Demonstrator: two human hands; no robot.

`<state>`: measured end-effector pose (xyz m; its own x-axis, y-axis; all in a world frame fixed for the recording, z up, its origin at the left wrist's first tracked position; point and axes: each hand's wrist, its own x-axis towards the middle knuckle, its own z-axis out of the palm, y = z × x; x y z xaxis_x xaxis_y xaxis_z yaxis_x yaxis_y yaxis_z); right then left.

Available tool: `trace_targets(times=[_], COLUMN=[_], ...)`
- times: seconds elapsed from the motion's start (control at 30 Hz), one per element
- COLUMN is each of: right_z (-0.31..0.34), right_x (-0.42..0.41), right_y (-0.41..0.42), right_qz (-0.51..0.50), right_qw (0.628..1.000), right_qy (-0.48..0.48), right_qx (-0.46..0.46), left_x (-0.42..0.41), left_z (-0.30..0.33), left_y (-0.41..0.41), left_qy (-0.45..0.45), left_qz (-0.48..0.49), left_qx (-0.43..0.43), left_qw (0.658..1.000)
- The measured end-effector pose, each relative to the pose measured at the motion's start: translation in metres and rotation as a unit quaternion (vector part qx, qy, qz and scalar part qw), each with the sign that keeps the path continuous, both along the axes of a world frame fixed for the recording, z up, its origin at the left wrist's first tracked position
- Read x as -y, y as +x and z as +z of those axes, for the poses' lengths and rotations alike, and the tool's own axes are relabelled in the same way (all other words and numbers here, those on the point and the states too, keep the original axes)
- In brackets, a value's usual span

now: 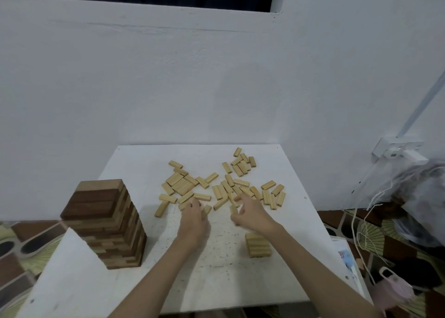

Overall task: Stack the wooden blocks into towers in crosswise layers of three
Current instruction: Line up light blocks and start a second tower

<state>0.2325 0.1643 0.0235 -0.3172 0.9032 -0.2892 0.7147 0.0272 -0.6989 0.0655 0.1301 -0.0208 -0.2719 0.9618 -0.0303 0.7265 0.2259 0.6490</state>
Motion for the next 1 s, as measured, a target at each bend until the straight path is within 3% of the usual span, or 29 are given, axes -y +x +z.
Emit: trace_targets(times=[0.2,0.4,0.5,0.63,0.87,1.0], right_z=[-0.018,-0.013,-0.005,-0.012,-0.023,-0.021], right_x=[0.012,0.003,-0.016,-0.027,-0.029,-0.025], right_y=[-0.047,-0.046,-0.045,-0.047,-0.038,-0.031], right_qz=[0.062,0.064,0.074,0.119,0.07,0.131], right_qw=[0.991,0.991,0.97,0.939,0.94,0.937], right_qy=[0.035,0.067,0.154,0.192,0.253,0.213], right_qx=[0.111,0.096,0.176,0.258,0.217,0.244], left_x=[0.014,0.015,0.011,0.012,0.015,0.013], left_z=[0.005,0.008,0.012,0.013,0.009,0.008], left_y=[-0.009,-0.019,-0.021,-0.019,-0.021,-0.02], left_qy=[-0.082,-0.129,-0.139,-0.142,-0.099,-0.094], left_qz=[-0.001,-0.039,-0.055,-0.101,-0.11,-0.108], left_qx=[0.018,0.034,0.011,0.033,0.026,0.04], left_qw=[0.996,0.99,0.989,0.984,0.989,0.989])
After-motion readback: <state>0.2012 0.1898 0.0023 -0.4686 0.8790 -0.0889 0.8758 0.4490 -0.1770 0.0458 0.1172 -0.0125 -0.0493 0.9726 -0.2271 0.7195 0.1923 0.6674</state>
